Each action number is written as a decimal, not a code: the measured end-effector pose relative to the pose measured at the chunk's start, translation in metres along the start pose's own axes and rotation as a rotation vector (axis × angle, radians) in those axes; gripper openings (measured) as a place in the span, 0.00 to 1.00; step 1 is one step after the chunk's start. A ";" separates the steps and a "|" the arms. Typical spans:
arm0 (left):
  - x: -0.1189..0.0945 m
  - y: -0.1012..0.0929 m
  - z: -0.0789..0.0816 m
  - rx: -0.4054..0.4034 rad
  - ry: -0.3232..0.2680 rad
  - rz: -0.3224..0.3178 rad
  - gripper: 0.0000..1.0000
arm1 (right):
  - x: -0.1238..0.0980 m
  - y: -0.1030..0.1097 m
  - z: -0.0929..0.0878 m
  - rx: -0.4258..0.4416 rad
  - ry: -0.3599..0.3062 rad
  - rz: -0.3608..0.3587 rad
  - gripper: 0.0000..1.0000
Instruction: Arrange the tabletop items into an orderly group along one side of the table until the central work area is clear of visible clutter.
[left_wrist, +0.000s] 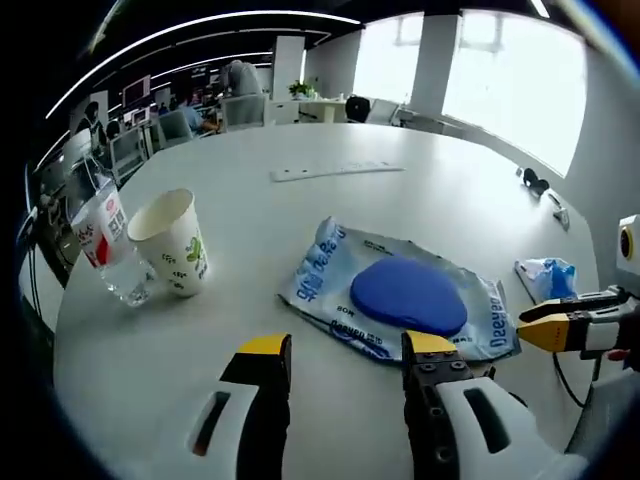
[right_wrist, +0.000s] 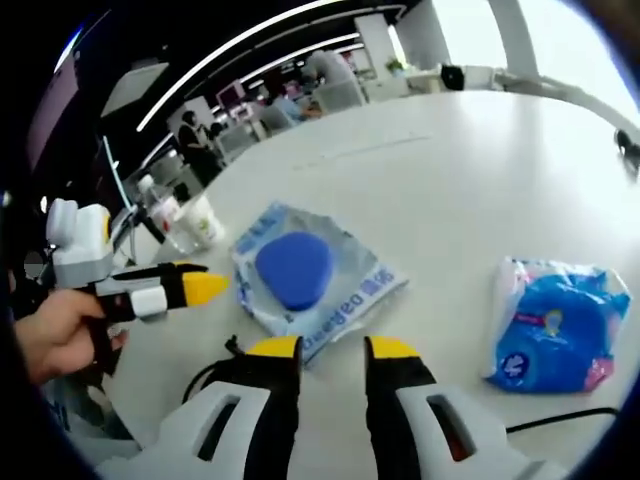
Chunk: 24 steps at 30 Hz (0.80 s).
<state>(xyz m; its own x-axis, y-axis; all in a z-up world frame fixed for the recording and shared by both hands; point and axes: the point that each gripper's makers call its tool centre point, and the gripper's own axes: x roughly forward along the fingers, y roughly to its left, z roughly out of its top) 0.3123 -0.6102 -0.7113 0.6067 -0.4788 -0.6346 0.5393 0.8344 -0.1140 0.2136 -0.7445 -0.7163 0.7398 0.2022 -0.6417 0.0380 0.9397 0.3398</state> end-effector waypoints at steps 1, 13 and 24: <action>0.001 0.000 0.001 0.000 0.000 -0.001 0.42 | 0.000 0.000 0.000 0.004 -0.002 0.001 0.21; 0.015 0.005 0.010 0.015 0.003 -0.003 0.42 | 0.005 -0.002 0.001 0.045 -0.007 -0.008 0.21; 0.026 0.014 0.019 0.021 0.011 0.000 0.42 | 0.009 -0.006 0.001 0.055 -0.007 -0.016 0.21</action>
<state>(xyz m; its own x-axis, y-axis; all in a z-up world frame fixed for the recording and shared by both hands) 0.3472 -0.6164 -0.7151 0.6002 -0.4762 -0.6427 0.5518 0.8282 -0.0983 0.2210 -0.7488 -0.7232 0.7435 0.1855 -0.6424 0.0862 0.9261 0.3672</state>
